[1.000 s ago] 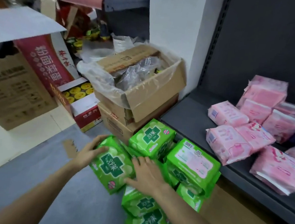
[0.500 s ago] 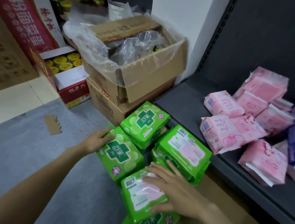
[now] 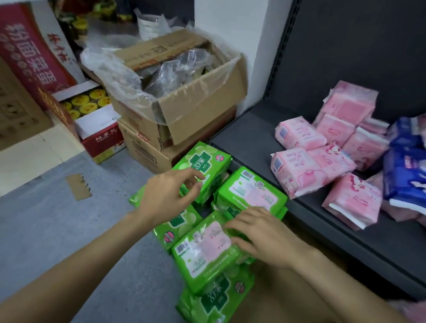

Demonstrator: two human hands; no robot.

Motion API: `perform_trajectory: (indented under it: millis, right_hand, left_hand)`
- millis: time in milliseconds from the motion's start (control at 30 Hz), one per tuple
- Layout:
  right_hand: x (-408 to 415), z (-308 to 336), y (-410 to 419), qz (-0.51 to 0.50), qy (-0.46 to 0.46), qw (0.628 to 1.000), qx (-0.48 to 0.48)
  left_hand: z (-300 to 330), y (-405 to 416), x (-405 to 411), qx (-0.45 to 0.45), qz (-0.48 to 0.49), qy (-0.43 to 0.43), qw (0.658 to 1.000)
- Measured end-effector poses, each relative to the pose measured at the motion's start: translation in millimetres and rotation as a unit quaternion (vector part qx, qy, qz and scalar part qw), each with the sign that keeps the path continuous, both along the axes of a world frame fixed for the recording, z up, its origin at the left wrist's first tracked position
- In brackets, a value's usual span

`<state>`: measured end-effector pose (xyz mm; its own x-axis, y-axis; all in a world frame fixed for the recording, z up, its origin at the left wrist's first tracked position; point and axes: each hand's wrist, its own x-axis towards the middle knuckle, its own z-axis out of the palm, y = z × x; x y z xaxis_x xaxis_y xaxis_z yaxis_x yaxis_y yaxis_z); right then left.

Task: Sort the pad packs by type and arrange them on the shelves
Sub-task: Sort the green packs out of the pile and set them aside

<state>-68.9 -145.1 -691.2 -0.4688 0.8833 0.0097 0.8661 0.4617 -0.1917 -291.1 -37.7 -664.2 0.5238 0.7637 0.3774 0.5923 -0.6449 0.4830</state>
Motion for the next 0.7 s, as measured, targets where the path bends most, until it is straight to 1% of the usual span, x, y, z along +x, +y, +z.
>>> perform_trajectory:
  millis: [100, 167, 267, 333, 400, 467, 533, 600, 700]
  right_hand:
    - [24, 34, -27, -0.034, -0.008, 0.999, -0.034]
    - [40, 58, -49, -0.063, -0.007, 0.998, -0.02]
    - [72, 95, -94, -0.161, -0.009, 0.987, -0.01]
    - [102, 115, -134, -0.245, -0.017, 0.969, -0.027]
    - [129, 128, -166, -0.31, -0.029, 0.95, -0.023]
    - [150, 136, -192, -0.343, -0.04, 0.938, -0.028]
    - [171, 138, -209, -0.377, -0.044, 0.925, -0.017]
    - [193, 133, -217, -0.409, -0.036, 0.912, 0.001]
    - [223, 121, -226, -0.447, -0.03, 0.894, 0.023]
  left_hand:
    - [33, -26, 47, 0.002, -0.07, -0.042, 0.997]
    - [47, -35, 79, -0.021, -0.102, -0.073, 0.992]
    - [56, -47, 138, -0.099, -0.136, -0.12, 0.978]
    - [55, -68, 189, -0.17, -0.19, -0.135, 0.957]
    - [60, -88, 231, -0.221, -0.241, -0.111, 0.938]
    - [58, -103, 263, -0.236, -0.269, -0.083, 0.93]
    - [57, -112, 290, -0.24, -0.281, -0.078, 0.926]
    - [60, -119, 314, -0.232, -0.284, -0.068, 0.928]
    - [63, -126, 347, -0.208, -0.274, 0.003, 0.939]
